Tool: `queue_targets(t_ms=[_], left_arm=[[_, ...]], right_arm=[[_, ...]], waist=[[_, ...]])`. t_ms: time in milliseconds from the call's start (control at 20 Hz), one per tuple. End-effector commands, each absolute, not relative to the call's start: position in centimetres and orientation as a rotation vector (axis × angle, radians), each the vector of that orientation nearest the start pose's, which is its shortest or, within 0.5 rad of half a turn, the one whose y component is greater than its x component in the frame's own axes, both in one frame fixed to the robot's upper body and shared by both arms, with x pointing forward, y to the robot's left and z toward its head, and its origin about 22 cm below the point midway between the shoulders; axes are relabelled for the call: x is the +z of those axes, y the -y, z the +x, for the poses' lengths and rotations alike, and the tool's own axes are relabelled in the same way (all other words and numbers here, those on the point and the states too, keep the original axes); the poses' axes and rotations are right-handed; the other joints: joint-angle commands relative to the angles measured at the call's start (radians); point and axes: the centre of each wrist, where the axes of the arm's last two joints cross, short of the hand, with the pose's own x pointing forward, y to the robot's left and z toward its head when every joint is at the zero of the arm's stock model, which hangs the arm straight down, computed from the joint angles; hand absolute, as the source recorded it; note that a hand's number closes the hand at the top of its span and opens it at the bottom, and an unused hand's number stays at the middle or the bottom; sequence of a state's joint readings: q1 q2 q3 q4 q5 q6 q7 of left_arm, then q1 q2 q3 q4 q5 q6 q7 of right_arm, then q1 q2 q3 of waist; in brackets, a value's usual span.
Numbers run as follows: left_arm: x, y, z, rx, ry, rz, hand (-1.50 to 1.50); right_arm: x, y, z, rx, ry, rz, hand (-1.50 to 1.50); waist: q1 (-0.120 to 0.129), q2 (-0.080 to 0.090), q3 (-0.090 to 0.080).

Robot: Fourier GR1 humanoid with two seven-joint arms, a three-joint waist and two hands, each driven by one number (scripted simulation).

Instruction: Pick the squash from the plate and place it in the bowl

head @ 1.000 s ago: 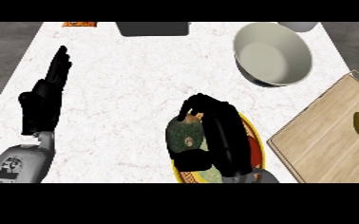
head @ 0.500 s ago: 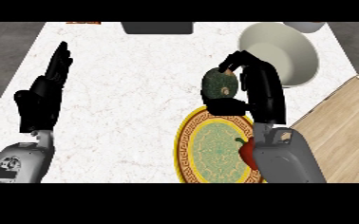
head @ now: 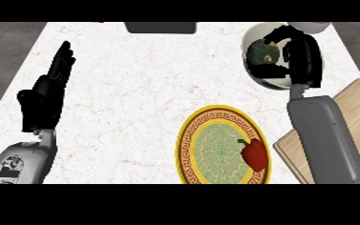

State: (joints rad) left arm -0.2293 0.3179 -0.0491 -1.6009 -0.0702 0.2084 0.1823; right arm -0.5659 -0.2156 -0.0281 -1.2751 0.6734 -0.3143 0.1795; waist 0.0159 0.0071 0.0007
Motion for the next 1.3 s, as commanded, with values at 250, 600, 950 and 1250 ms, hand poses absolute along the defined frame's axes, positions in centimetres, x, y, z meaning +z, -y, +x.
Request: queue_targets(t_ms=[250, 600, 950, 1250], left_arm=[[8.2, -24.9, 29.8, -0.188, 1.676, 0.369, 0.00], [9.0, -25.0, 29.7, -0.201, 1.671, 0.347, 0.00], [8.1, -23.4, 29.7, -0.210, 1.698, 0.323, 0.00], [7.7, -24.7, 29.6, -0.211, 1.689, 0.351, 0.00]], right_arm=[[6.9, 29.8, 40.6, 0.469, 1.596, -1.240, 1.50], [4.2, 32.1, 41.4, 0.350, 1.470, -1.075, 1.50], [4.8, 32.9, 42.0, 0.319, 1.582, -0.851, -1.50], [4.8, 34.5, 41.6, 0.169, 1.705, -0.764, -1.50]], waist=[[0.015, 0.007, 0.001], [0.049, 0.018, 0.004], [0.072, 0.031, 0.006], [0.052, 0.023, 0.004]])
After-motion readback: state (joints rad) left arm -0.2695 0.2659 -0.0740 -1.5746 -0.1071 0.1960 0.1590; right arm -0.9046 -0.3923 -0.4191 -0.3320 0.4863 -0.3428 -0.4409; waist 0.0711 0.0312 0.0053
